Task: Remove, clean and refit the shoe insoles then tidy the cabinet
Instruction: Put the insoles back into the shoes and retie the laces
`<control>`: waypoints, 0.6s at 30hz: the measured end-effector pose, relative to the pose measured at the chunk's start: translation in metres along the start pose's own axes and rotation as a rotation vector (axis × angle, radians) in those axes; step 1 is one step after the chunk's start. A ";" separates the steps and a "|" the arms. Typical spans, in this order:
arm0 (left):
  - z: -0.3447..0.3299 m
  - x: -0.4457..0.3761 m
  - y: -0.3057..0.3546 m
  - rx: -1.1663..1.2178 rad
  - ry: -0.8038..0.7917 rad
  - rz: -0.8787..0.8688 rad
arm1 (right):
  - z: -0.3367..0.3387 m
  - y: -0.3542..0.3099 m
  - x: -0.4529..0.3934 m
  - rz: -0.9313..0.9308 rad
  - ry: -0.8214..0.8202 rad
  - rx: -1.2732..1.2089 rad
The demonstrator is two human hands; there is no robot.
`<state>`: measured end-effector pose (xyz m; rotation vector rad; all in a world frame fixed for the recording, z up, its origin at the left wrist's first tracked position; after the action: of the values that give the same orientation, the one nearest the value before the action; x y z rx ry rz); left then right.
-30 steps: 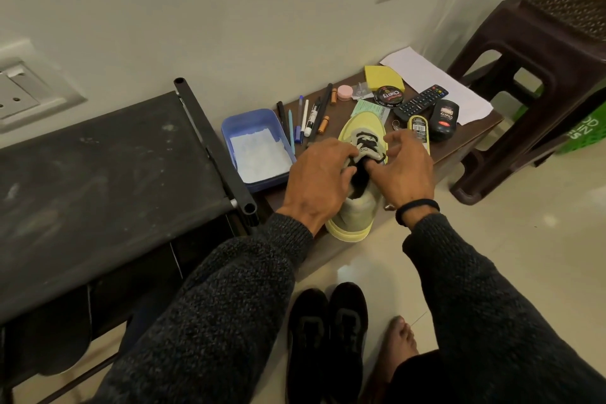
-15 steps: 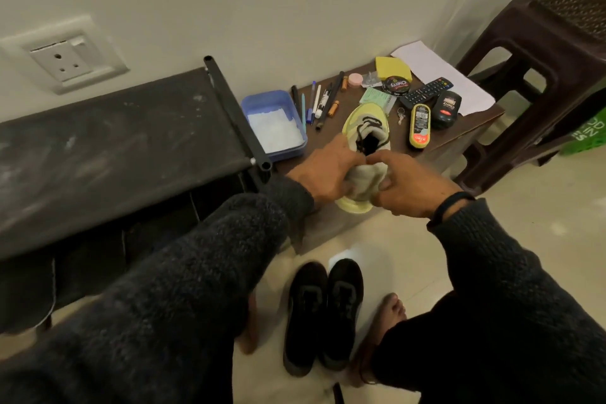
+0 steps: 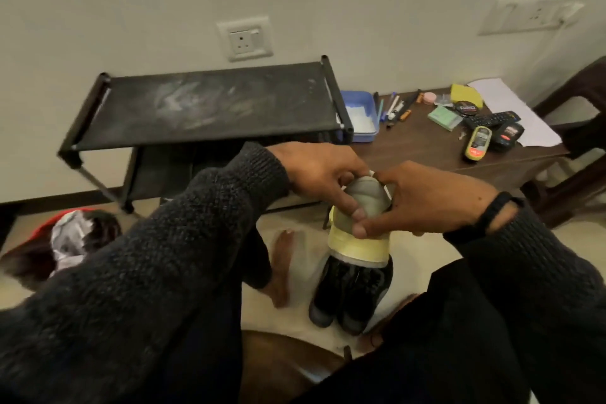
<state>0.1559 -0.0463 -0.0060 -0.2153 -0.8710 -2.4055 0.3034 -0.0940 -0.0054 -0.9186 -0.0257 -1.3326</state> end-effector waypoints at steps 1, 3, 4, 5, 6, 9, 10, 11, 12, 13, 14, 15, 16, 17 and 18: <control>-0.007 0.008 -0.007 0.008 -0.023 0.040 | -0.010 -0.004 -0.007 0.005 -0.048 -0.012; -0.024 0.021 -0.026 0.032 -0.051 0.133 | -0.034 -0.009 -0.027 0.006 -0.126 -0.018; -0.034 0.025 -0.036 0.047 -0.063 0.172 | -0.046 -0.008 -0.039 -0.004 -0.152 -0.017; -0.045 0.028 -0.050 0.063 -0.072 0.211 | -0.061 -0.007 -0.056 -0.014 -0.184 -0.019; -0.056 0.029 -0.064 0.071 -0.077 0.243 | -0.076 -0.004 -0.071 -0.028 -0.217 -0.022; -0.102 0.023 -0.119 0.122 -0.087 0.363 | -0.123 0.006 -0.119 -0.115 -0.315 -0.039; -0.119 0.019 -0.139 0.154 -0.095 0.400 | -0.140 0.012 -0.137 -0.160 -0.340 -0.058; -0.136 0.013 -0.158 0.172 -0.102 0.439 | -0.154 0.016 -0.152 -0.193 -0.354 -0.070; -0.153 0.009 -0.177 0.184 -0.103 0.483 | -0.169 0.020 -0.169 -0.220 -0.362 -0.071; -0.170 0.004 -0.195 0.175 -0.096 0.529 | -0.182 0.024 -0.183 -0.241 -0.352 -0.059; -0.185 -0.001 -0.209 0.162 -0.083 0.576 | -0.194 0.028 -0.196 -0.252 -0.333 -0.030; -0.203 -0.006 -0.225 0.167 -0.068 0.618 | -0.211 0.034 -0.211 -0.264 -0.316 0.013; -0.219 -0.013 -0.236 0.167 -0.056 0.659 | -0.225 0.042 -0.224 -0.277 -0.288 0.066; -0.238 -0.022 -0.248 0.167 -0.050 0.709 | -0.241 0.051 -0.237 -0.298 -0.263 0.104; -0.255 -0.029 -0.256 0.175 -0.058 0.759 | -0.256 0.062 -0.247 -0.322 -0.234 0.115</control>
<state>0.0467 -0.0334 -0.3516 -0.4557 -0.8277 -1.6194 0.1619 -0.0452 -0.3341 -0.9965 -0.4424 -1.4942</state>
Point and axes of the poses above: each hand's wrist, its own x-axis away from the middle knuckle, its own z-axis out of the back of the hand, y = z × x, the point moved 4 cm from there along -x, towards the middle knuckle, and after that the axes turned 6 degrees about -x, right-handed, at the moved point
